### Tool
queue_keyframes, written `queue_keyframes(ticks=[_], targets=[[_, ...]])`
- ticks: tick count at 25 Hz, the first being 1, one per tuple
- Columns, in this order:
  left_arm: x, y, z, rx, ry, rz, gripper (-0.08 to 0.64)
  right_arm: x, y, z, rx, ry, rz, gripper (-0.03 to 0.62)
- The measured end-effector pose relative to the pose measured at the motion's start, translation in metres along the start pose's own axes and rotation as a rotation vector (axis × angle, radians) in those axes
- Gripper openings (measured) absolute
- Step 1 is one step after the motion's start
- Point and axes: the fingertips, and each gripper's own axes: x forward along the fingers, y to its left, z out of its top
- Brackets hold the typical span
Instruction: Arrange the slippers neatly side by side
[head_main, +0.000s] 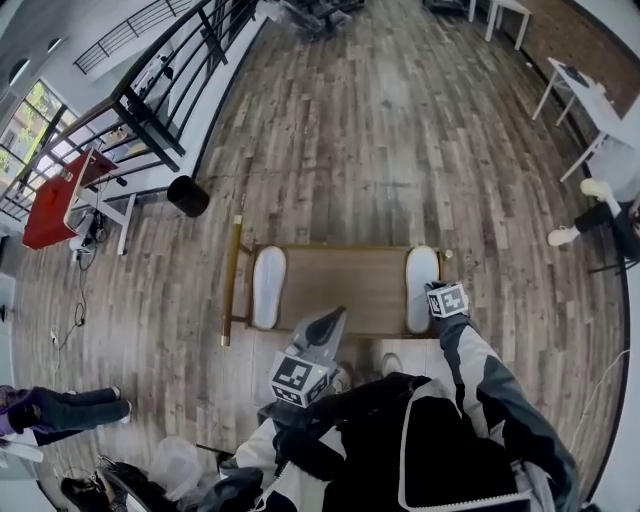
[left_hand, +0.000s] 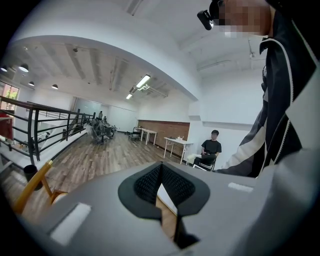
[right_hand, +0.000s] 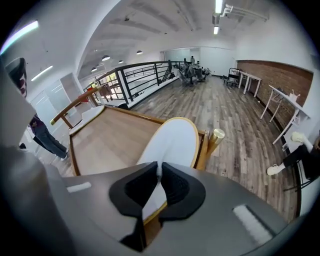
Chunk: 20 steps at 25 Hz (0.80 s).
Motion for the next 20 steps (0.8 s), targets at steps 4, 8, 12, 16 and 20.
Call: queue_keyframes(ticks=[4, 8, 12, 16, 20], targets=[[-0.004, 0.002, -0.003, -0.010, 0.004, 0.008, 0.012, 0.006, -0.010, -0.002, -0.013, 0.023, -0.004, 0.026], [-0.005, 0.007, -0.002, -0.005, 0.007, 0.016, 0.012, 0.007, -0.016, -0.004, 0.008, 0.039, -0.005, 0.028], [-0.004, 0.010, 0.004, 0.005, 0.037, 0.029, 0.012, 0.007, -0.015, -0.005, 0.036, 0.020, -0.013, 0.049], [-0.001, 0.012, 0.004, -0.002, 0.014, 0.006, 0.012, 0.001, -0.019, 0.001, 0.067, -0.007, -0.031, 0.144], [-0.001, 0.016, 0.005, 0.006, -0.005, -0.002, 0.012, -0.014, -0.011, 0.014, 0.109, -0.085, -0.018, 0.144]])
